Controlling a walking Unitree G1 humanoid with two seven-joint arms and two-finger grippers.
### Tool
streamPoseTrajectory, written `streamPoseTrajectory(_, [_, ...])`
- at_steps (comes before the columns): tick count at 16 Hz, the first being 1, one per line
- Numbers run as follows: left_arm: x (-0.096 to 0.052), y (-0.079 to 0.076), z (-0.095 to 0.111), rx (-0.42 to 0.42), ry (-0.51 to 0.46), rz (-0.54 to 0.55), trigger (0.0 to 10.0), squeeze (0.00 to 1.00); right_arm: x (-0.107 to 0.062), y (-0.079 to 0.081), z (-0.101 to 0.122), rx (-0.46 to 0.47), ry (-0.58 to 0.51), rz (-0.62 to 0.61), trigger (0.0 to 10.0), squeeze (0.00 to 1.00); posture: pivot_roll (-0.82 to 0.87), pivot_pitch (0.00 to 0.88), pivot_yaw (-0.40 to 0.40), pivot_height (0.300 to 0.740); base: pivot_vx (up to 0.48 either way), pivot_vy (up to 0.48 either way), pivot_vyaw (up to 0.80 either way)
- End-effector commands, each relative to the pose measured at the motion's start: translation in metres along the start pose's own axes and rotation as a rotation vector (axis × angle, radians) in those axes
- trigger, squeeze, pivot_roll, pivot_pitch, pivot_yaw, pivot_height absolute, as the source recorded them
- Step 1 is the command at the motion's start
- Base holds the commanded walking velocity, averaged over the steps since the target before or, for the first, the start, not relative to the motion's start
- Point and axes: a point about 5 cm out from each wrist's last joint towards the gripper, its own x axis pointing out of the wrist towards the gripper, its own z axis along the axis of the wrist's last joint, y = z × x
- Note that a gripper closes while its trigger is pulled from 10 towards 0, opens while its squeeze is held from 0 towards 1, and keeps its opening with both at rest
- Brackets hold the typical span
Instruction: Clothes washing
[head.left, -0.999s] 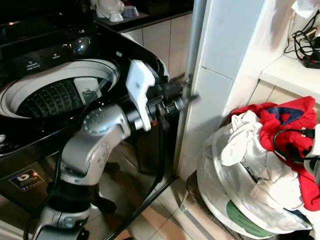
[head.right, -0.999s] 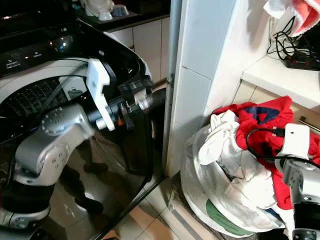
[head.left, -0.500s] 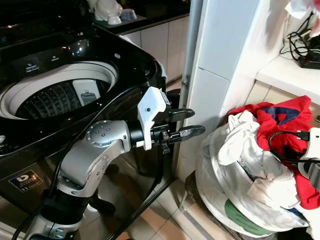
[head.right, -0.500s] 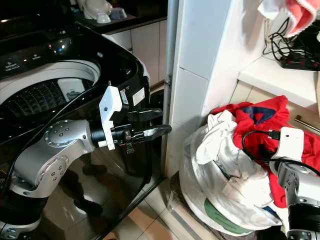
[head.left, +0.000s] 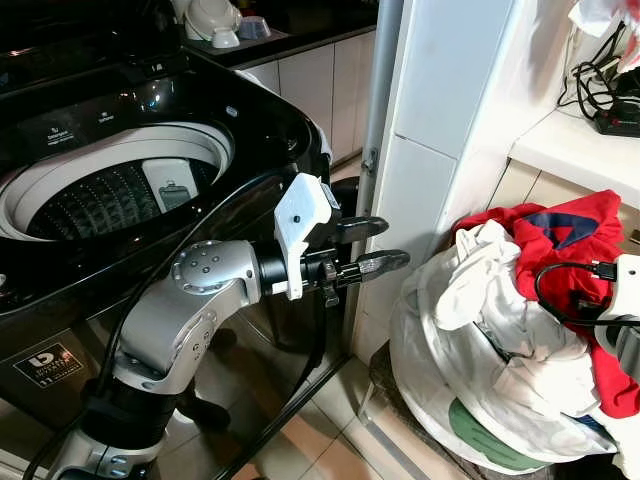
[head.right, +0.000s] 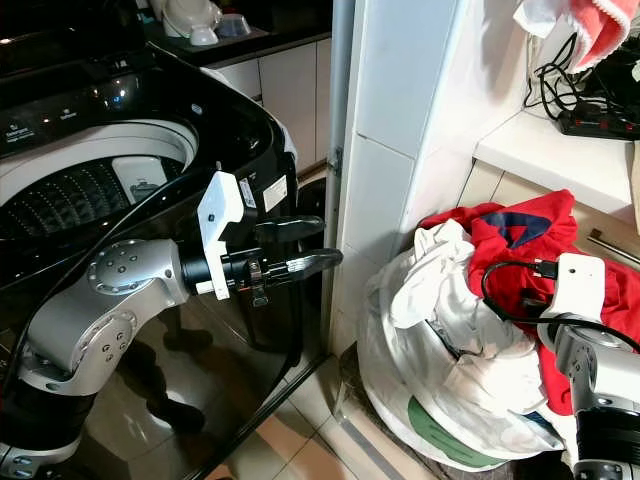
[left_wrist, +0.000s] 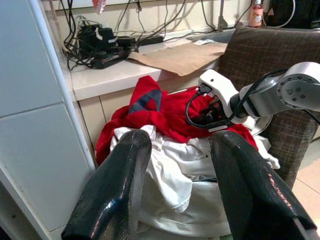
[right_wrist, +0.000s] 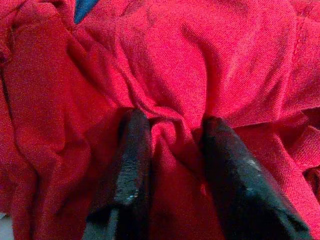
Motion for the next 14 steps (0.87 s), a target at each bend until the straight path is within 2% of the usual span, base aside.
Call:
streamPoseTrajectory(1, [-0.002,0.002,0.0,0.005,0.007,0.015,10.0,0.0,-0.001,0.004,-0.007,-0.019,0.028,0.014,0.0,0.0,-0.09,0.0,0.042,0.74,0.0,0.0,0.0])
streamPoseTrajectory(5, [0.0,0.003,0.0,0.008,0.003,0.019,10.0,0.0,-0.003,0.003,-0.002,-0.034,0.015,0.026,0.0,0.0,-0.1,0.0,0.045,0.74,0.0,0.0,0.0])
streamPoseTrajectory(7, [-0.001,0.004,0.002,0.013,-0.004,0.028,10.0,0.0,-0.011,0.0,0.011,-0.055,-0.025,0.018,0.0,0.0,-0.09,0.0,0.043,0.74,0.0,0.0,0.0])
streamPoseTrajectory(9, [-0.002,0.007,0.005,0.02,-0.018,0.048,10.0,0.0,-0.025,0.002,0.041,-0.116,-0.114,0.046,0.0,0.0,-0.09,0.0,0.044,0.74,0.0,0.0,0.0])
streamPoseTrajectory(11, [-0.002,0.013,0.009,0.024,-0.032,0.092,10.0,0.0,-0.049,0.011,0.085,-0.139,-0.247,0.146,0.0,0.0,-0.09,0.0,0.046,0.74,0.0,0.0,0.0])
streamPoseTrajectory(12, [-0.001,0.016,0.013,0.035,-0.052,0.116,10.0,0.0,-0.061,0.019,0.105,-0.113,-0.319,0.218,0.0,0.0,-0.1,0.0,0.045,0.74,0.0,0.0,0.0])
streamPoseTrajectory(14, [0.002,0.026,0.027,0.076,-0.138,0.2,10.0,0.0,-0.095,0.049,0.146,-0.088,-0.502,0.459,0.0,0.0,-0.1,0.0,0.045,0.74,0.0,0.0,0.0])
